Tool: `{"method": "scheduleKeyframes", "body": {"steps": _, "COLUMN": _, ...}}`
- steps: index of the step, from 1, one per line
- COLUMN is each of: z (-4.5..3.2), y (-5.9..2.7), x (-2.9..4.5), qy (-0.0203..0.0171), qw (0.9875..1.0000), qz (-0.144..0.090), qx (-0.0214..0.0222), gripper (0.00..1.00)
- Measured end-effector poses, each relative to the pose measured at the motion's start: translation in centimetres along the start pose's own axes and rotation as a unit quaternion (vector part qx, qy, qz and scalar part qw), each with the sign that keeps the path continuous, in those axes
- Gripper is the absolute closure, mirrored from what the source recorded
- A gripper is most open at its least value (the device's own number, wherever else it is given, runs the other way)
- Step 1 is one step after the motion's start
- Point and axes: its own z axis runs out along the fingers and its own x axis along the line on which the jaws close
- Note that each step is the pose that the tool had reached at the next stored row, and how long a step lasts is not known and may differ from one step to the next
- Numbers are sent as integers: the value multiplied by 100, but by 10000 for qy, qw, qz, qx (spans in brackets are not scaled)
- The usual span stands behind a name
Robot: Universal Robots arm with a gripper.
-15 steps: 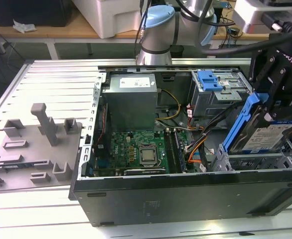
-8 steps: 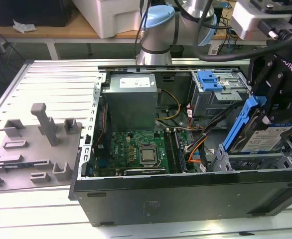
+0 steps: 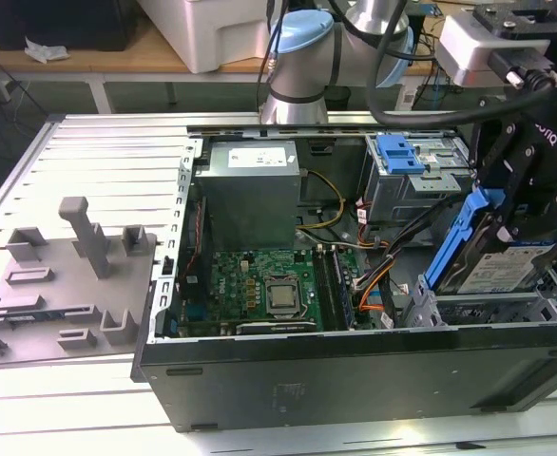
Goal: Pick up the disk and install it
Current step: 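Insert the disk into the insertion slot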
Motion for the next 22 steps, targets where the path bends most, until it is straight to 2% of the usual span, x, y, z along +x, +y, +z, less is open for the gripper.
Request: {"method": "scheduleKeyframes", "body": {"steps": 22, "z": 157, "y": 4, "x": 6, "qy": 1, "qw": 10000, "qz": 0, "qx": 2, "gripper": 63}}
